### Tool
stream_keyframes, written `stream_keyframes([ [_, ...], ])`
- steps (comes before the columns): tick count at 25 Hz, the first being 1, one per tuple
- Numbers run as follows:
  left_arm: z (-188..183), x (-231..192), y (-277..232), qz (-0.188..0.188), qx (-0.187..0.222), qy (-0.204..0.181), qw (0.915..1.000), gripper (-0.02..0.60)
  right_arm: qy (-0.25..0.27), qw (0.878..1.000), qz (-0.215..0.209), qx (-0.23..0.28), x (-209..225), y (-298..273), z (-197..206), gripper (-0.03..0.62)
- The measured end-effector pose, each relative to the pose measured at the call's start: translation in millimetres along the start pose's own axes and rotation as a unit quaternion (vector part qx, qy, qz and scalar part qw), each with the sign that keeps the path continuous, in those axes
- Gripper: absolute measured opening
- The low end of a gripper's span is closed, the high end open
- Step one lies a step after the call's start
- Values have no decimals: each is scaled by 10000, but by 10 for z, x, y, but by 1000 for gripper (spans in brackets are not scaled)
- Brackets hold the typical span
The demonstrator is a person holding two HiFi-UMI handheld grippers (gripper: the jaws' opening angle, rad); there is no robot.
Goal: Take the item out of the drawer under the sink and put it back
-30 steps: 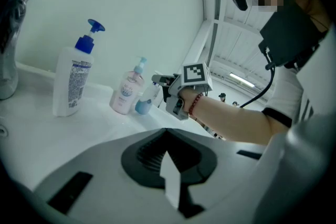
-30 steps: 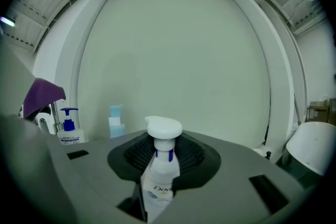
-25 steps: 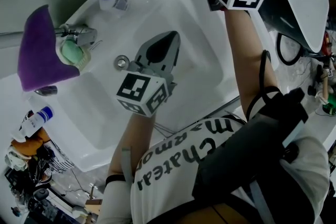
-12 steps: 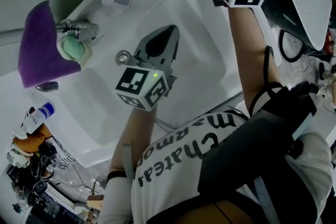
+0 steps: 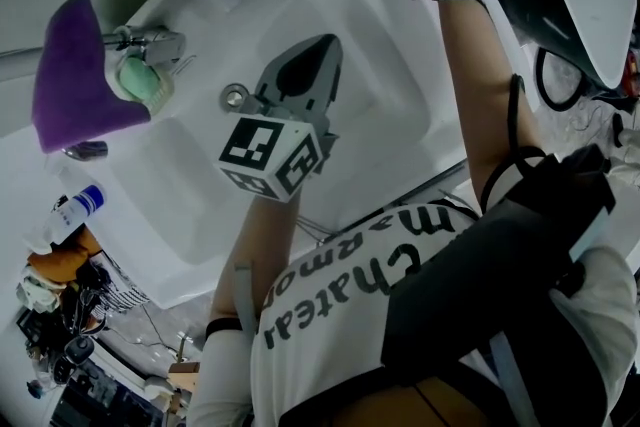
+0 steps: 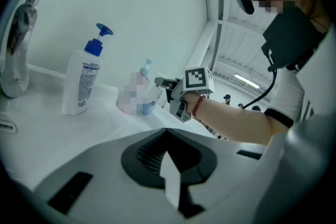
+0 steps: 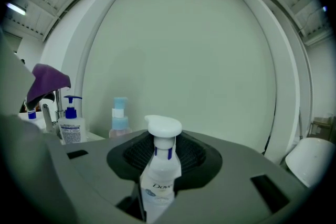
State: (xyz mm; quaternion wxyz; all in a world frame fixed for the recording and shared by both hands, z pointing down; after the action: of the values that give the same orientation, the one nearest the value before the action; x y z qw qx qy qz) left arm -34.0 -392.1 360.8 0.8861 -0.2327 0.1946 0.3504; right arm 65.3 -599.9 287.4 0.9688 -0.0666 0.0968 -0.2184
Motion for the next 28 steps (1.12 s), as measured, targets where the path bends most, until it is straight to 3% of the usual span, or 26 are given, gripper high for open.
stream_keyframes([
  [5, 3, 31, 52, -21, 21, -13, 10000, 5, 227, 9996, -15, -196, -37, 26, 40, 150],
  [15, -31, 97, 188, -35, 126, -60, 9999, 5, 37, 9986, -214, -482, -149, 68, 136, 220],
  [22, -89, 151, 313, -60, 263, -106, 9996, 5, -147, 9991, 61, -401, -99, 253, 55, 281],
  [28, -144, 361, 366, -81, 439, -213, 9988, 5, -36, 9991, 186, -388, -28, 592, -25, 290],
])
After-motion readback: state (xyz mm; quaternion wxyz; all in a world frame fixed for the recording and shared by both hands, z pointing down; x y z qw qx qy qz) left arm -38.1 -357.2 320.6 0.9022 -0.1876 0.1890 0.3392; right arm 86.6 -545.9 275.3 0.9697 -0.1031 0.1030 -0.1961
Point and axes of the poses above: the fingertips, and each gripper's own axes: y backward along the fingers, x to its right, z out of its underside, the point moved 1 cm from there along y, backward along the fingers, and after that the axes turned 6 degrees about y, right-handed, at the moved point
